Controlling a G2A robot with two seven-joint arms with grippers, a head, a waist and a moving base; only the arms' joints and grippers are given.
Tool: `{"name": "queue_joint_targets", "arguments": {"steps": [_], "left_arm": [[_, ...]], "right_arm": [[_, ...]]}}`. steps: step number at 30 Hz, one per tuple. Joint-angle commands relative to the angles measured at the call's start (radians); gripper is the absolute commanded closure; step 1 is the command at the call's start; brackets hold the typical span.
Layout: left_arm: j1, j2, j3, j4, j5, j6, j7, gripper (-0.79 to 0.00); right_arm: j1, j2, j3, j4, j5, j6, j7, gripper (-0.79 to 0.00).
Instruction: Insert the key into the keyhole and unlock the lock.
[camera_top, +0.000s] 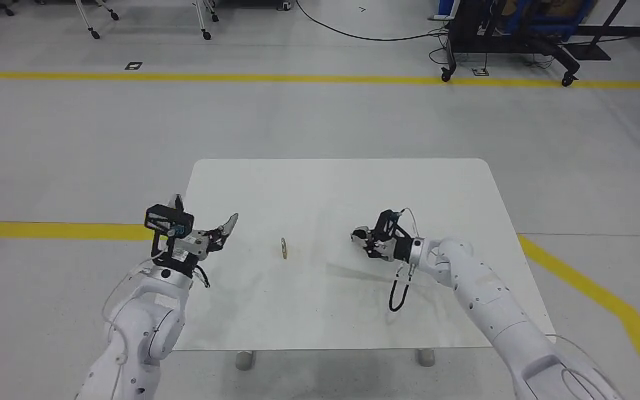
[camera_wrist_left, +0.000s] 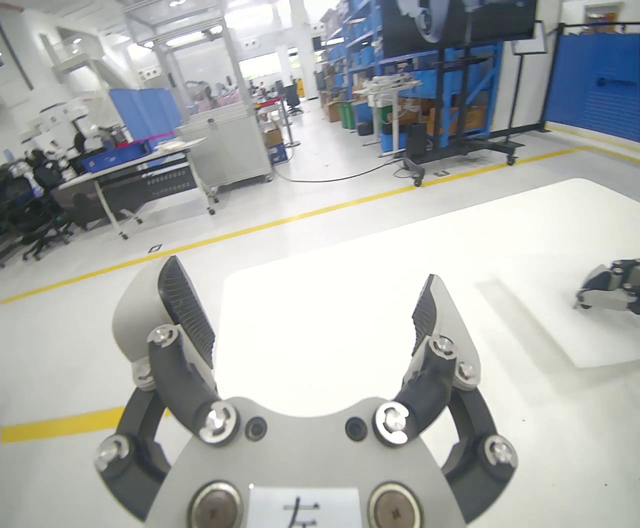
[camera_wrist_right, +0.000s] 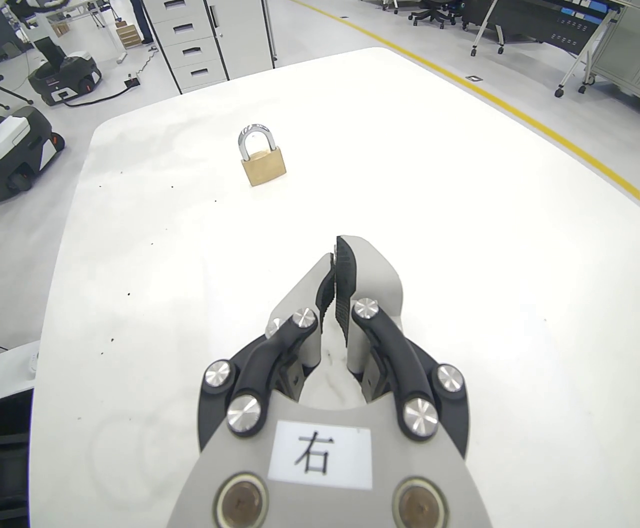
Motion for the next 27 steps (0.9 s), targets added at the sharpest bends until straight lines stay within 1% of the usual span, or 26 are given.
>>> {"name": "queue_joint_targets", "arguments": {"steps": [1,4,6,10,13,16,21,27], "left_arm": [[-0.071,-0.003,0.079,-0.009,0.066,-0.04,-0.061,-0.785],[-0.179,-0.014,0.203,0.008,0.127,-0.082,-0.135,-0.785],[-0.254,-0.026,0.286,0.043,0.147,-0.101,-0.169,-0.785],[-0.404,-0.058,0.439,0.163,0.136,-0.118,-0.239,-0.785],[-0.522,-0.083,0.539,0.274,0.189,-0.136,-0.32,-0.785],[-0.619,-0.112,0.632,0.374,0.209,-0.15,-0.367,-0.785],[-0.725,-0.16,0.74,0.523,0.179,-0.176,-0.395,-0.785],[-0.797,-0.211,0.824,0.675,0.17,-0.15,-0.407,-0.785]], "right_arm": [[0.003,0.002,0.002,0.0,-0.011,-0.007,-0.016,0.0],[-0.012,0.012,0.015,-0.009,-0.035,-0.01,-0.08,0.0],[-0.024,0.019,0.024,-0.012,-0.055,-0.012,-0.127,0.0],[-0.024,0.026,0.028,0.019,-0.09,-0.027,-0.194,0.0],[-0.009,0.024,0.022,0.063,-0.092,-0.041,-0.232,0.0],[0.006,0.021,0.011,0.096,-0.101,-0.043,-0.259,0.0],[0.018,0.016,-0.003,0.122,-0.114,-0.034,-0.295,0.0],[0.038,0.004,-0.025,0.152,-0.108,-0.02,-0.298,0.0]]}}
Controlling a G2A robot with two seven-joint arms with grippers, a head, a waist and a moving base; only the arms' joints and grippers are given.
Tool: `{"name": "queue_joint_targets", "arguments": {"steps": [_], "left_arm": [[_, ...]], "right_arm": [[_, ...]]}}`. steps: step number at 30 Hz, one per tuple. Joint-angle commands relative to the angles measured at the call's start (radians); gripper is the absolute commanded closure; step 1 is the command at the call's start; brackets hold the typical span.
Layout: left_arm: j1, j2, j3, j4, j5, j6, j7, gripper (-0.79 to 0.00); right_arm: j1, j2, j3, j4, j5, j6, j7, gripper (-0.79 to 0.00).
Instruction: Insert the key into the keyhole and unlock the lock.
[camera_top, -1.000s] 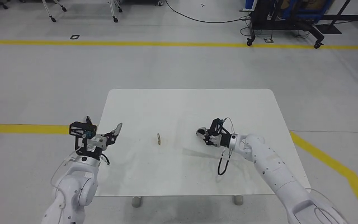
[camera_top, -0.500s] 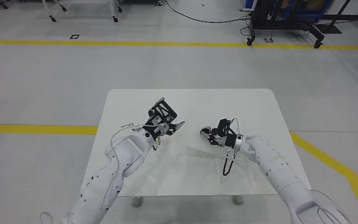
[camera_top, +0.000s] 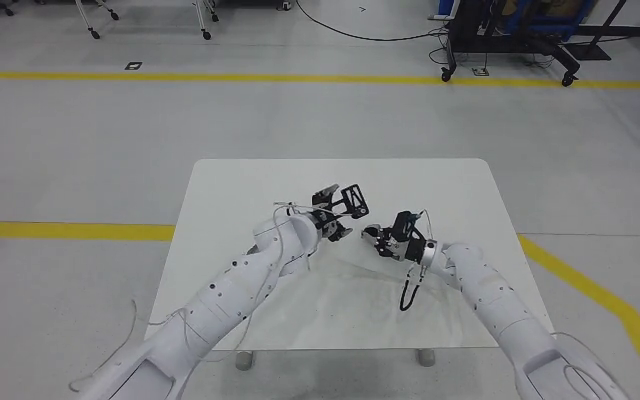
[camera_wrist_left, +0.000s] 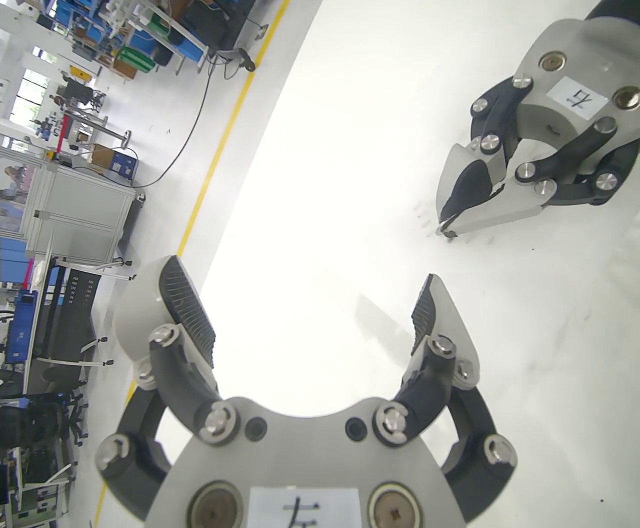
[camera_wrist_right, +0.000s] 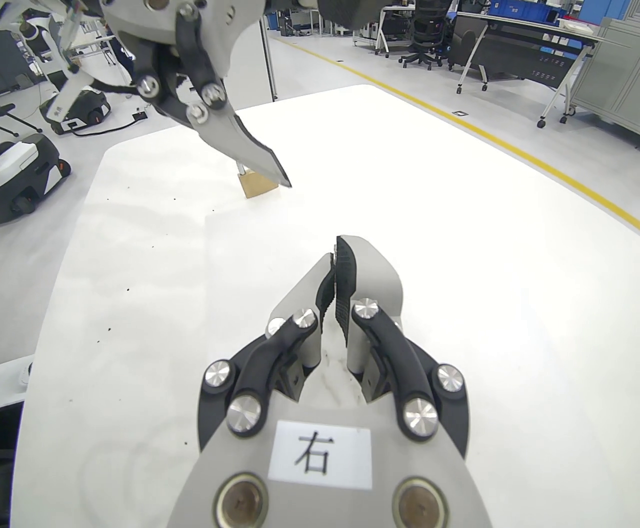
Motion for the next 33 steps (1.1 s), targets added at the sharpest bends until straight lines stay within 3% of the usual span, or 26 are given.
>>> {"name": "queue_joint_targets", "arguments": {"steps": [1,11,19,22,25,27,30,33], "left_arm": [[-0.018,-0.014,0.027,0.048,0.02,0.009,-0.007,-0.785],[-0.07,-0.068,0.091,0.257,0.061,0.023,0.008,-0.785],[-0.094,-0.088,0.053,0.309,0.035,0.097,0.074,-0.785],[-0.083,-0.063,-0.034,0.281,-0.001,0.106,0.139,-0.785],[-0.026,-0.014,-0.169,0.205,-0.005,0.122,0.216,-0.785],[0.054,0.026,-0.289,0.088,-0.018,0.118,0.283,-0.785],[0.246,0.084,-0.471,-0.147,0.018,0.106,0.383,-0.785],[0.246,0.084,-0.471,-0.147,0.018,0.106,0.383,-0.785]], "right_arm": [[0.01,-0.005,-0.007,0.015,0.007,0.003,0.003,0.0],[0.062,-0.031,-0.041,0.096,0.035,-0.009,-0.025,0.0],[0.073,-0.027,-0.036,0.119,0.035,-0.034,-0.128,0.0],[0.062,-0.009,-0.016,0.091,0.028,-0.112,-0.225,0.0],[0.039,0.011,-0.004,0.038,0.035,-0.121,-0.24,0.0],[0.025,0.024,0.004,0.016,0.048,-0.121,-0.24,0.0],[0.019,0.031,0.012,0.014,0.066,-0.121,-0.234,0.0],[0.019,0.031,0.012,0.014,0.066,-0.121,-0.234,0.0]]}}
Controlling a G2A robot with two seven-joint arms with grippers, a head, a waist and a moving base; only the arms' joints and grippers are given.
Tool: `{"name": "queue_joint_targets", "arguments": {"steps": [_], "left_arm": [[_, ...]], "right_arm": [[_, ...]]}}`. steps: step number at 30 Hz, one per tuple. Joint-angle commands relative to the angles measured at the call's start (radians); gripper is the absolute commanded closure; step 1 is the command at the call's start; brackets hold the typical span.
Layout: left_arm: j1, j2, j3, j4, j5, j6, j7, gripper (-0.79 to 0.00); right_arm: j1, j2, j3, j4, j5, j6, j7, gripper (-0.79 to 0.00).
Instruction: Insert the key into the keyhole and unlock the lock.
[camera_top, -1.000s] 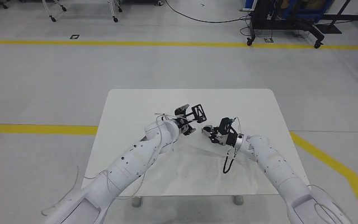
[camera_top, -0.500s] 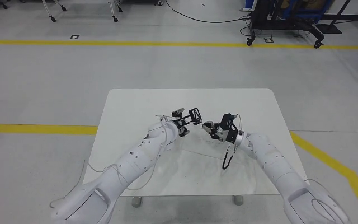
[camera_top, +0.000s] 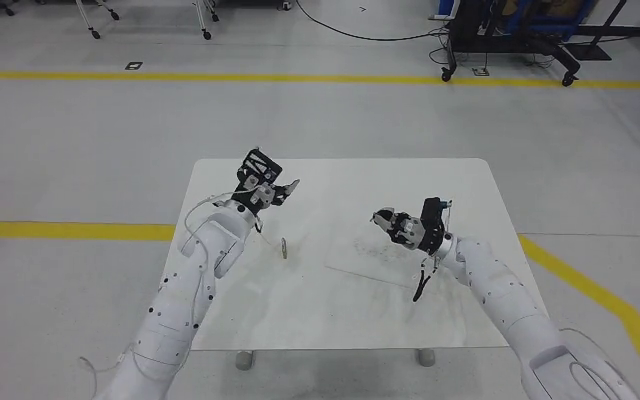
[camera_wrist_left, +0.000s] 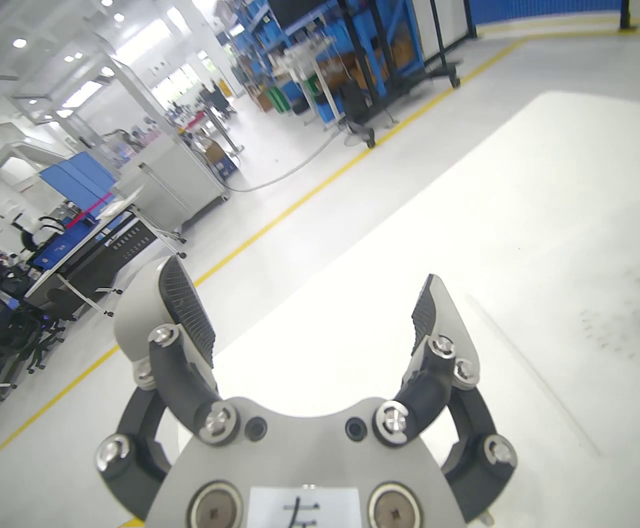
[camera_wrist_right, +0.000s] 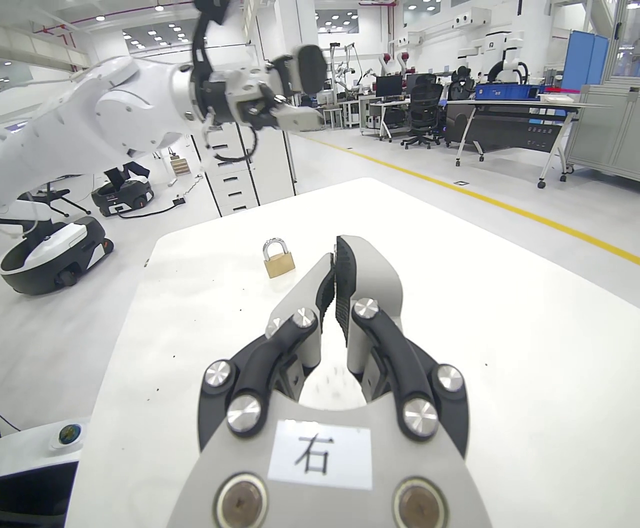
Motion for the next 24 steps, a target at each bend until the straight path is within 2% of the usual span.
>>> {"name": "queue_joint_targets", "arguments": {"steps": [1,8,12,14,16,18,19,24], "left_arm": [[-0.083,-0.002,0.058,0.085,-0.001,0.001,-0.005,-0.785],[-0.076,-0.003,0.056,0.088,-0.02,0.002,0.008,-0.785],[-0.084,-0.004,0.051,0.121,-0.011,0.025,-0.009,-0.785],[-0.089,-0.006,0.042,0.133,-0.081,-0.025,0.004,-0.785],[-0.11,-0.006,0.036,0.194,-0.162,-0.131,-0.053,-0.785],[-0.152,-0.013,0.025,0.271,-0.209,-0.068,-0.182,-0.785],[-0.17,-0.018,0.039,0.273,-0.233,-0.067,-0.214,-0.785],[-0.183,-0.021,0.048,0.273,-0.236,-0.082,-0.219,-0.785]], "right_arm": [[0.0,0.0,0.0,0.0,-0.001,0.0,0.0,0.0],[-0.01,-0.004,-0.008,-0.026,0.019,0.0,0.002,0.0],[-0.025,-0.025,-0.048,-0.055,0.2,0.0,0.044,0.0],[-0.017,-0.036,-0.078,-0.049,0.308,0.0,0.087,0.0],[-0.009,-0.047,-0.109,-0.059,0.392,0.0,0.122,0.0],[-0.004,-0.054,-0.13,-0.057,0.456,0.0,0.14,0.0],[0.001,-0.056,-0.134,-0.053,0.476,0.0,0.146,0.0],[0.004,-0.057,-0.137,-0.049,0.486,0.0,0.148,0.0]]}}
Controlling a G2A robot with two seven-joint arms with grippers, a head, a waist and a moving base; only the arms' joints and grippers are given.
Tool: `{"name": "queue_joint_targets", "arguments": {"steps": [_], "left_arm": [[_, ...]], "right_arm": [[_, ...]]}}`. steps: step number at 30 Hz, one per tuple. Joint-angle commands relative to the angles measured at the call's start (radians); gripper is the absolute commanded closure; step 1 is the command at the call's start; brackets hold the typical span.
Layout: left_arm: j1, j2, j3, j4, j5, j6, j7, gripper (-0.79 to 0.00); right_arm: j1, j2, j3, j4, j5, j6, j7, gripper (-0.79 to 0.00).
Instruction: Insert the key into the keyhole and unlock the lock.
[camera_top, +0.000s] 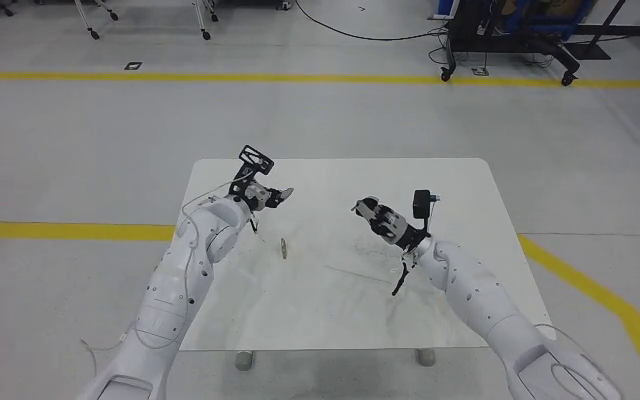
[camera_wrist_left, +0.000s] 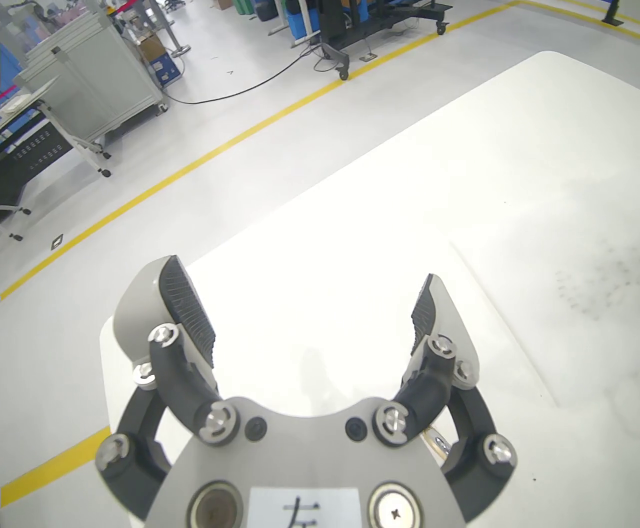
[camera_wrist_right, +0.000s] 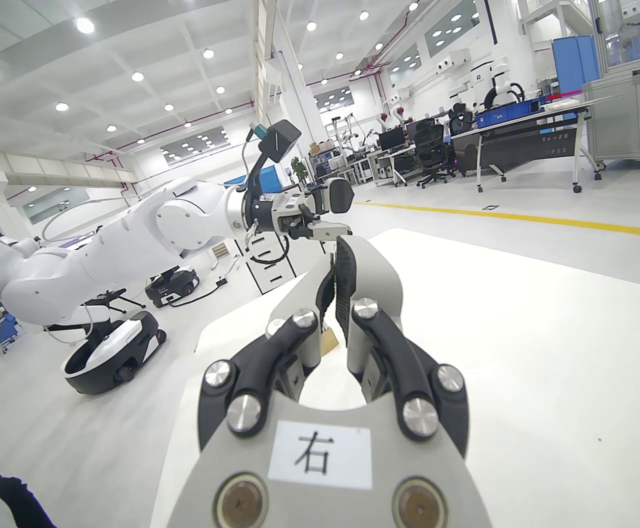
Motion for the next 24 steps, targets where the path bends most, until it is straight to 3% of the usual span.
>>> {"name": "queue_joint_targets", "arguments": {"steps": [1,6,9,12,15,17,21,24], "left_arm": [[0.001,0.0,-0.001,0.0,0.001,-0.003,0.002,-0.785],[0.025,-0.003,0.012,-0.02,-0.038,-0.033,0.044,-0.785],[0.037,-0.007,-0.006,-0.026,-0.205,-0.127,0.065,-0.785],[0.034,-0.01,-0.041,0.016,-0.487,-0.266,0.038,-0.785],[0.017,-0.016,-0.049,0.091,-0.847,-0.424,-0.073,-0.785],[-0.016,-0.016,-0.042,0.144,-1.015,-0.466,-0.188,-0.785],[-0.063,-0.017,-0.018,0.208,-1.221,-0.517,-0.353,-0.785],[-0.093,-0.015,-0.002,0.24,-1.284,-0.535,-0.43,-0.785]], "right_arm": [[0.0,0.0,0.0,0.0,-0.001,0.0,0.0,0.0],[0.0,0.0,0.0,0.0,-0.001,0.0,0.0,0.0],[-0.019,-0.002,-0.007,-0.033,0.036,0.0,0.008,0.0],[-0.034,-0.002,-0.018,-0.055,0.165,0.0,0.062,0.0],[-0.037,-0.004,-0.05,-0.083,0.328,0.0,0.13,0.0],[-0.033,-0.003,-0.07,-0.099,0.44,0.0,0.181,0.0],[-0.021,0.002,-0.098,-0.121,0.625,0.0,0.295,0.0],[-0.011,0.005,-0.108,-0.12,0.707,0.0,0.371,0.0]]}}
